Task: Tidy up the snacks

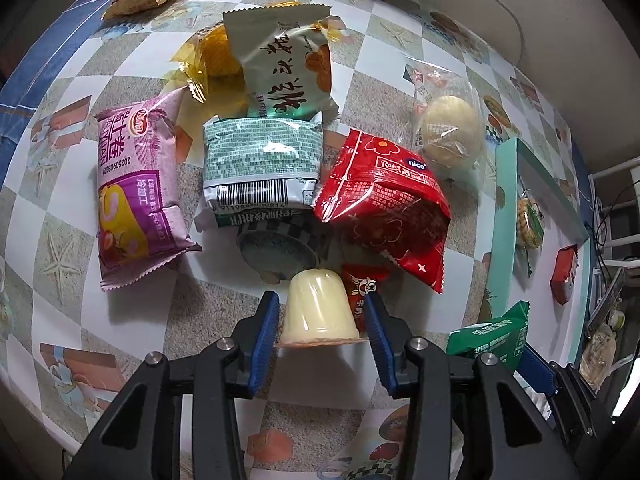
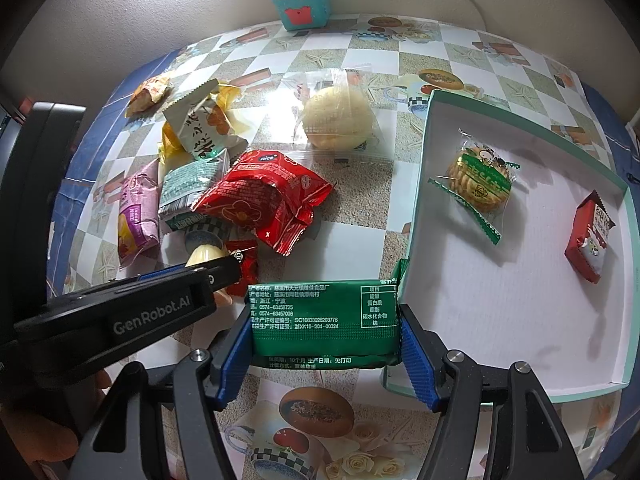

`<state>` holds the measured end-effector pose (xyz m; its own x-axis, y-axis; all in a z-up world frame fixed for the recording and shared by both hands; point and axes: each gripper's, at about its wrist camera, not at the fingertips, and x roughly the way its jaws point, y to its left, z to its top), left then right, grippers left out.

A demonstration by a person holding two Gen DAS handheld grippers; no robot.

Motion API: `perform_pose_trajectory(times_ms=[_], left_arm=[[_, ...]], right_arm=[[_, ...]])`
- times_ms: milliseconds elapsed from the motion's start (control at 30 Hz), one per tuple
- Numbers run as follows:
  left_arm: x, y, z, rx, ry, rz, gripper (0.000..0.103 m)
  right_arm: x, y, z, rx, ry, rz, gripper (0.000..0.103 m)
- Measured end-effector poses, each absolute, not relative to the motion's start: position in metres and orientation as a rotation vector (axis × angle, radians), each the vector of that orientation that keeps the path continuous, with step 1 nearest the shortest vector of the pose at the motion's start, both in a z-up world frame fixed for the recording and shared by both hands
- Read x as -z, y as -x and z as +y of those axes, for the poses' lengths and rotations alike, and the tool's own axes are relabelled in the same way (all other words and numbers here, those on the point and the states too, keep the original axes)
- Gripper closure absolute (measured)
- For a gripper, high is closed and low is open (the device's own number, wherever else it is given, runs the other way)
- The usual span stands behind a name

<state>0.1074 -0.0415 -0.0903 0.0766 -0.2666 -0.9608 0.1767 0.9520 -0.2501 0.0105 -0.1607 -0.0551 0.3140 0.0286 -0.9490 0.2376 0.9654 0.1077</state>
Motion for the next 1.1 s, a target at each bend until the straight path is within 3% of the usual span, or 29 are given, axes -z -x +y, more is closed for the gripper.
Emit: perform_pose_trajectory(times_ms=[1100], left_arm=[[0.041, -0.104, -0.023, 0.387, 0.190, 1.365, 0.058]], right_arm=[[0.038, -0.002, -0.179, 0.169, -0.324, 1.207, 0.033]])
